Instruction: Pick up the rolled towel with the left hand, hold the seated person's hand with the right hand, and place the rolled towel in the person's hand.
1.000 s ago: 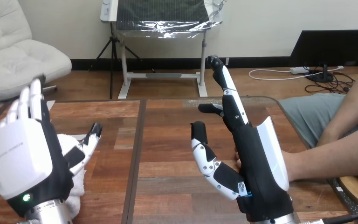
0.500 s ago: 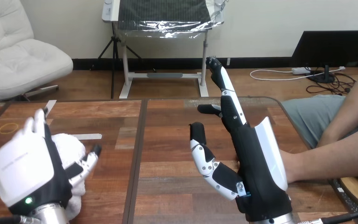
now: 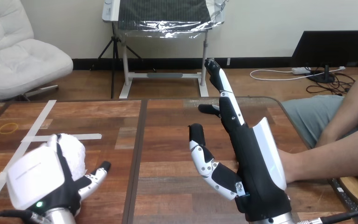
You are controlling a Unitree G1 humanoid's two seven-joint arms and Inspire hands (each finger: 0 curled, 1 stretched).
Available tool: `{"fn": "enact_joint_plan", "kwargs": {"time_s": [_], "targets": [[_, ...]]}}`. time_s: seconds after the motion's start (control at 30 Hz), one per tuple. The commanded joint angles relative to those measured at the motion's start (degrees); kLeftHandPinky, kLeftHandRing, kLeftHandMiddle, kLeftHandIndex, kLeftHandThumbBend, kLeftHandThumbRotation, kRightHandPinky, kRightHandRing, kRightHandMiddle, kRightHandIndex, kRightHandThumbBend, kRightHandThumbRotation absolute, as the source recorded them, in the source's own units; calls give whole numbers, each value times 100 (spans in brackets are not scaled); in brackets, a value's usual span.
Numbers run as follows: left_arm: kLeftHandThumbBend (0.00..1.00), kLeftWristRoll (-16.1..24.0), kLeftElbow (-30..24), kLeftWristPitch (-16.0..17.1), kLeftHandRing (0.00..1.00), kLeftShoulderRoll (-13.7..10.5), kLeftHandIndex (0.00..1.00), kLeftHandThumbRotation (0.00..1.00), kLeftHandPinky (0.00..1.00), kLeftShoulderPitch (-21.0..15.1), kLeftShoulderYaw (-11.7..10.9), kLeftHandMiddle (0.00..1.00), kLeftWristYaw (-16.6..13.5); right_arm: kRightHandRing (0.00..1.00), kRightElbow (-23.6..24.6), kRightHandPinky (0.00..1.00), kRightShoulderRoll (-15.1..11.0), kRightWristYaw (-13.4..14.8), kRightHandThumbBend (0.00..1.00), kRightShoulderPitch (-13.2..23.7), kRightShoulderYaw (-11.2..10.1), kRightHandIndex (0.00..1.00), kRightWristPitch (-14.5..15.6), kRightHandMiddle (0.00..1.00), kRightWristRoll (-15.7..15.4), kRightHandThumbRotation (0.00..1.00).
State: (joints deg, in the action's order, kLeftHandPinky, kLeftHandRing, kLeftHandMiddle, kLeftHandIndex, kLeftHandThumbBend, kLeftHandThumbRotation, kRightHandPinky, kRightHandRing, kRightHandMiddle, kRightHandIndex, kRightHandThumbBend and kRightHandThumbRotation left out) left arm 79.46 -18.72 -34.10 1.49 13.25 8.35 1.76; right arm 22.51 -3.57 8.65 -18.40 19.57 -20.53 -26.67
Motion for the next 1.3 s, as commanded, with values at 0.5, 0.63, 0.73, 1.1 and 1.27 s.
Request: {"fn": "enact_joint_plan", "kwargs": {"time_s": [0.5,0.63,0.73,1.1,1.27], "targets": [[84,176,225,-470,79,-46,86,64,74,-21,278,85,25,100,325,100,103,-106,0,256,-100,100,142,100,166,0],[84,90,341,-506,79,-76,86,65,73,-44,269,85,-89,100,333,100,97,-131,0,259,-99,100,145,100,171,0],[85,14,411,-513,79,-97,86,65,73,-58,256,85,-162,100,348,100,102,-147,0,252,-97,100,159,100,176,0],[85,38,611,-750,80,-156,87,66,74,-162,252,85,-21,100,364,100,59,-188,0,251,-127,100,128,100,217,0],[85,107,668,-880,80,-210,87,67,74,-194,267,85,85,100,377,100,37,-184,0,245,-149,100,122,100,199,0]]}}
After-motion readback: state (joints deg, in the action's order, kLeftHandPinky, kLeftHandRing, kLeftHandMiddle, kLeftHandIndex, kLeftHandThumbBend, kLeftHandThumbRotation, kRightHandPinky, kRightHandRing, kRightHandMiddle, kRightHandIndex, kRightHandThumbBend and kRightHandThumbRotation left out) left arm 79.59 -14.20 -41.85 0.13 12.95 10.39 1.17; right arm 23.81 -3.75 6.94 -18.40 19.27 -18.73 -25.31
